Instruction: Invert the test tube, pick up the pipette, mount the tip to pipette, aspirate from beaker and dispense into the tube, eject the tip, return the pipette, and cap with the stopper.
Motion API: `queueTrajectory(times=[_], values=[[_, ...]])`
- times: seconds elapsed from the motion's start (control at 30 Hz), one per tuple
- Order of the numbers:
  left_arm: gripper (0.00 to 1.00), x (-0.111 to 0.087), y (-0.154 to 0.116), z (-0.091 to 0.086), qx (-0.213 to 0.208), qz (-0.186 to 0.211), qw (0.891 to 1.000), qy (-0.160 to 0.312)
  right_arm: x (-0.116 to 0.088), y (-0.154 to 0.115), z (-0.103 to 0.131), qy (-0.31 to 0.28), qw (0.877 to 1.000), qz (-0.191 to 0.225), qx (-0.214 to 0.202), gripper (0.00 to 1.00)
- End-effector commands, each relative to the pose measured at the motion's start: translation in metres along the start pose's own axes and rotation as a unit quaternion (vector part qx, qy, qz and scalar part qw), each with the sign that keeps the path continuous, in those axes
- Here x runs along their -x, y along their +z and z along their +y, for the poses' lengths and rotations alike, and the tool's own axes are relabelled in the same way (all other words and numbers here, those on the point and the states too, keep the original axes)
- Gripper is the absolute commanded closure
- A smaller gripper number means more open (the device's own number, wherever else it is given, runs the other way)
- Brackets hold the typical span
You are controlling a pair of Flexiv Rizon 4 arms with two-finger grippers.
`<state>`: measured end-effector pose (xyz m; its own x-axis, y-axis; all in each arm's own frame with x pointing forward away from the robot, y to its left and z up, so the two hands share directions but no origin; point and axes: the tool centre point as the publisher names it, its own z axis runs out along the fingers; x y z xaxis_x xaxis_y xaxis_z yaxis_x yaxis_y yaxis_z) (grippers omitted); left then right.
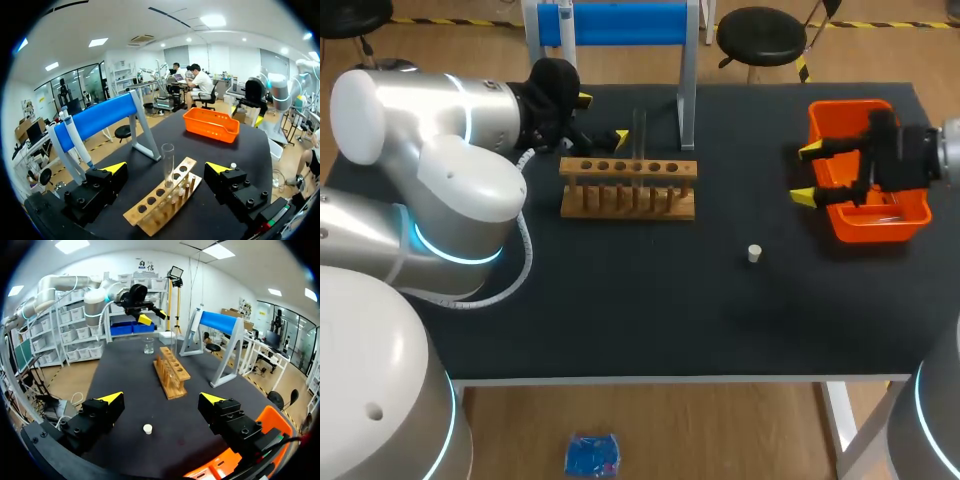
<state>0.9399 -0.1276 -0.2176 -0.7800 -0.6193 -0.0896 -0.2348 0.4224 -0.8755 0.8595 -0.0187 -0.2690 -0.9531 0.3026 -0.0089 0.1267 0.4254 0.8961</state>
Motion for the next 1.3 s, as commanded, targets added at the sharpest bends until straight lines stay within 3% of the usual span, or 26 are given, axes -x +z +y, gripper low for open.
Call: queueTrajectory(times=[0.03, 0.4, 0.6, 0.93, 1.3], values=[[0.00, 0.001, -0.001, -0.001, 0.003, 0.002, 1.000, 0.000, -0.003, -0.012, 0.001, 0.000, 1.000, 0.001, 0.000, 0.00], [0.00, 0.001, -0.001, -0.001, 0.003, 0.002, 1.000, 0.000, -0.005, -0.008, -0.001, 0.007, 1.000, 0.002, -0.001, 0.00], [0.00, 0.001, -0.001, -0.001, 0.003, 0.002, 1.000, 0.000, -0.023, 0.011, -0.029, 0.018, 1.000, 0.005, -0.024, 0.00], [0.00, 0.001, -0.001, -0.001, 0.003, 0.002, 1.000, 0.000, -0.037, 0.036, -0.066, 0.041, 0.998, -0.006, -0.056, 0.00], [0.00, 0.001, -0.001, -0.001, 0.003, 0.002, 1.000, 0.000, -0.046, 0.062, -0.085, 0.027, 0.996, -0.011, -0.085, 0.00]])
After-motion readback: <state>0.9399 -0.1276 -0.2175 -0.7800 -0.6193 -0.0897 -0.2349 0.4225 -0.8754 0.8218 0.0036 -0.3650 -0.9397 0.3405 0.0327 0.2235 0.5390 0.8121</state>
